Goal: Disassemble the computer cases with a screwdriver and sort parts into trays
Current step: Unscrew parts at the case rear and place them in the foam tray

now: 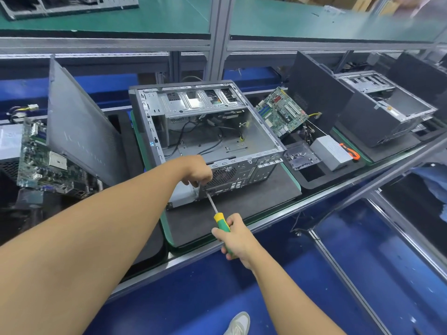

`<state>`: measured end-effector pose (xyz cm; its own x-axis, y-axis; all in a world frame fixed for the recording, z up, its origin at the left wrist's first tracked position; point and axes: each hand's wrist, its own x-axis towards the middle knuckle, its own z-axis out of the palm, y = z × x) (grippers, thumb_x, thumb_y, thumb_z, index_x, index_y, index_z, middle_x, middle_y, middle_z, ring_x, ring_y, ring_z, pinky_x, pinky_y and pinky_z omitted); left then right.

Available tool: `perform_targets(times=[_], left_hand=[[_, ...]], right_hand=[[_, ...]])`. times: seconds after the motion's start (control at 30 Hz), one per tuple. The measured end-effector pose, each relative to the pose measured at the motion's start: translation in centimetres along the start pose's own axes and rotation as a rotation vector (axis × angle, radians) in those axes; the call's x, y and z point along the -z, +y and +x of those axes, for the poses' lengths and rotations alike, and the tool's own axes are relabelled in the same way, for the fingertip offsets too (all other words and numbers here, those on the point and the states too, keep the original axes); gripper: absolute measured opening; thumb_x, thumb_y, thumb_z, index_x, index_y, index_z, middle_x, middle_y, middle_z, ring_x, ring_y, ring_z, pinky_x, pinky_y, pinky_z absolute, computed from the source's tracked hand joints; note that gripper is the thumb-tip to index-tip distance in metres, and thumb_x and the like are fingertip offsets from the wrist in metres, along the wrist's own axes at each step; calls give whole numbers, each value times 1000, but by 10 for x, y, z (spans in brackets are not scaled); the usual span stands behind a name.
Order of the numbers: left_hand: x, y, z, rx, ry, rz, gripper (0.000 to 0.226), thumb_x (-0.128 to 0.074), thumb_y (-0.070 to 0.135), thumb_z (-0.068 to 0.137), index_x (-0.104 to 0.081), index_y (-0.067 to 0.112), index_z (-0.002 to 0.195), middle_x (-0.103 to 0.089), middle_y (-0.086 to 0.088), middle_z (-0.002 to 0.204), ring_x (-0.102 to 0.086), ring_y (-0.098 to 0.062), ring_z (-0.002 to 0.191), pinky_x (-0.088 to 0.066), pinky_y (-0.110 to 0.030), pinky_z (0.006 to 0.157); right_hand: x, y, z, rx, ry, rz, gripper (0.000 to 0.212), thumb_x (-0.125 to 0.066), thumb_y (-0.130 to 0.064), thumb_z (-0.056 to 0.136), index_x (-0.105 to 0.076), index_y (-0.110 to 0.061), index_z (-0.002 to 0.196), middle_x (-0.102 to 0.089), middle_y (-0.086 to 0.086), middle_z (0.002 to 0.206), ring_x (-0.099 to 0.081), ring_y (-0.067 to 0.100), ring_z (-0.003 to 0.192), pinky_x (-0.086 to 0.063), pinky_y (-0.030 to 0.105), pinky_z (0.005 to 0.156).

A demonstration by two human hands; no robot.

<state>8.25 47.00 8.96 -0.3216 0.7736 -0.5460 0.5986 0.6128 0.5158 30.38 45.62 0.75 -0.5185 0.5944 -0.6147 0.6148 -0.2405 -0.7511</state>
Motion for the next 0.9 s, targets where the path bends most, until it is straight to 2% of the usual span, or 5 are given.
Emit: perform_targets(times=[0.1,0.2,0.33,0.67,0.9], left_hand=[[0,0,0,-2,-3,-7,7,-57,9,69,-63,8,71,-71,-11,89,-75,-19,83,-59,-37,80],[1,0,0,-3,3,-6,6,-56,10,67,-62,9,68,-72,-12,89,-75,-19,84,-59,-37,80],[1,-1,0,3,-6,3,5,-56,11,65,-61,9,67,-74,-13,89,-75,-19,84,-58,-33,75],[1,-3,3,5,-13,-13,22,-56,16,57,-64,7,74,-74,-10,91,-75,-16,78,-61,-37,78],[1,-5,7,-14,-24,31,15,-57,16,57,-64,8,68,-72,-8,79,-74,-14,72,-60,-32,71]], right_hand=[[-1,-3,0,-84,-45,79,30,-51,-40,98,-46,-17,117,-64,6,85,-52,17,59,-44,27,48],[-1,-1,0,-134,-48,123,32,-37,-23,100,-61,-8,115,-68,6,81,-55,20,67,-49,30,58],[-1,5,2,-39,-25,117,15,-47,-21,102,-56,-9,104,-60,9,92,-61,17,67,-59,36,67],[-1,9,4,45,37,76,26,-65,-20,94,-40,-21,102,-52,6,97,-57,13,65,-55,27,56],[-4,4,2,-10,29,70,28,-46,-42,102,-62,-19,105,-67,0,94,-53,14,67,-48,27,54]])
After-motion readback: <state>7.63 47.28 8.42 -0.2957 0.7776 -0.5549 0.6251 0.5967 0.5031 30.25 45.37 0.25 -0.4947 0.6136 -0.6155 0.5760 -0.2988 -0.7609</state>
